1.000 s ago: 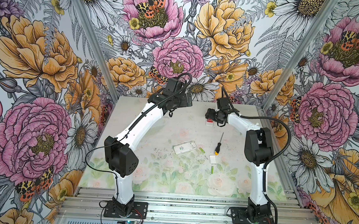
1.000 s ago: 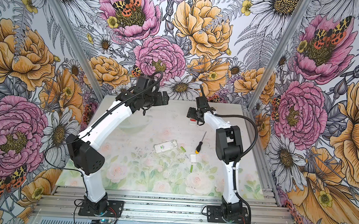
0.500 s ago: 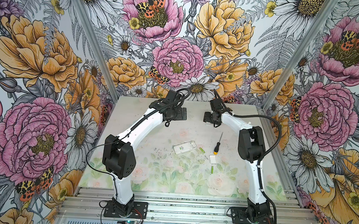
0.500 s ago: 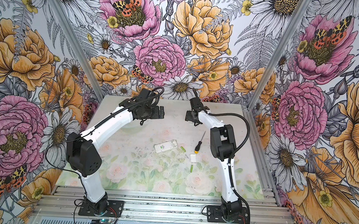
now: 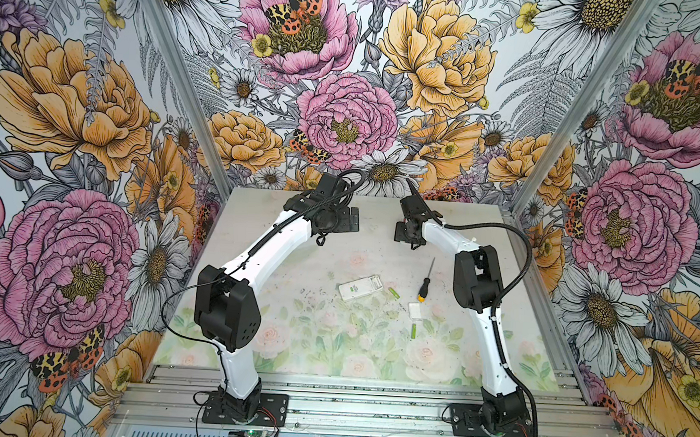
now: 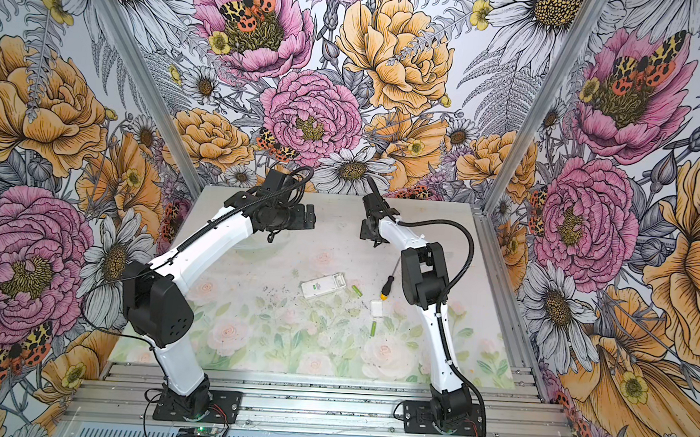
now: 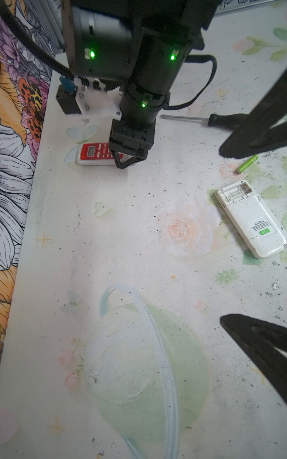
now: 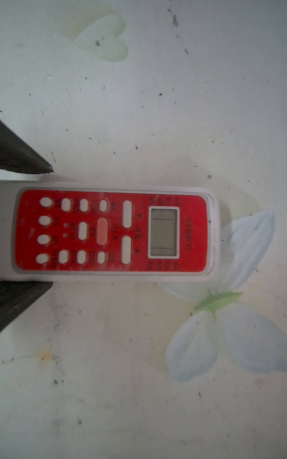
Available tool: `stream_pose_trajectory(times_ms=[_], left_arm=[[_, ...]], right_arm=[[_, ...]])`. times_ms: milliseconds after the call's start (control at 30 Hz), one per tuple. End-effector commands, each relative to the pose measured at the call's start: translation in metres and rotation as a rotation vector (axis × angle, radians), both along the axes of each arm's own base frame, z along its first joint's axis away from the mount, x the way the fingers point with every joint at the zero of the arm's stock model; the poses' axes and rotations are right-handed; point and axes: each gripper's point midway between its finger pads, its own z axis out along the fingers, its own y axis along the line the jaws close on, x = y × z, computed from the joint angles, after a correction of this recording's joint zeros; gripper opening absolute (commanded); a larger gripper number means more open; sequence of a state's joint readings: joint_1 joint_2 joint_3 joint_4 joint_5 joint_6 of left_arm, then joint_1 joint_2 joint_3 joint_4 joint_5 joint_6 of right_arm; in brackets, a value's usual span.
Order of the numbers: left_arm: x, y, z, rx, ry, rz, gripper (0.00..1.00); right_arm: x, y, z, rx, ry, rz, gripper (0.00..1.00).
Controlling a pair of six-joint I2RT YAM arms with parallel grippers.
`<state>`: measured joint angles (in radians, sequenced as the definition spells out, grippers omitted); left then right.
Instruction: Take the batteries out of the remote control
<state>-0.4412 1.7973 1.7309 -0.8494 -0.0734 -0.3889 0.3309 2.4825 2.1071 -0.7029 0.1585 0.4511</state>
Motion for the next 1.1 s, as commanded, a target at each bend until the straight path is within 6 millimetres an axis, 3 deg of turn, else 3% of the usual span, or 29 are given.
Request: stream_pose_trajectory(times_ms=[0, 167, 300, 400, 567, 800, 1067], left_arm=[[-0.005, 0.004, 0.015, -0.026, -0.028, -0.024, 0.99], [-0.004, 0.008, 0.018, -0.038, -0.027, -0.024, 0.99], [-0.005, 0.008, 0.021, -0.060, -0.031, -0.030, 0.99], [-0.004, 0.001, 0.025, -0.127, -0.033, -0.040, 0.99], [0.004, -0.011, 0.030, -0.363, -0.038, -0.002, 0.99], [0.011, -0.032, 0.023, -0.601, -0.017, 0.028, 0.98], [0.009, -0.054, -0.011, -0.755, 0.123, 0.074, 0.93]], right_arm=[[0.000, -0.005, -0.007, -0.056, 0.014, 0.001, 0.62], [-0.005, -0.007, -0.019, -0.071, 0.042, 0.003, 0.59], [-0.004, -0.008, -0.015, -0.075, 0.035, -0.003, 0.55], [-0.003, -0.006, -0.006, -0.068, 0.020, 0.008, 0.51], [-0.012, 0.003, 0.027, -0.048, -0.057, 0.062, 0.42], [-0.052, 0.029, 0.076, 0.050, -0.191, 0.208, 0.36], [-0.117, 0.084, 0.116, 0.127, -0.307, 0.452, 0.32]])
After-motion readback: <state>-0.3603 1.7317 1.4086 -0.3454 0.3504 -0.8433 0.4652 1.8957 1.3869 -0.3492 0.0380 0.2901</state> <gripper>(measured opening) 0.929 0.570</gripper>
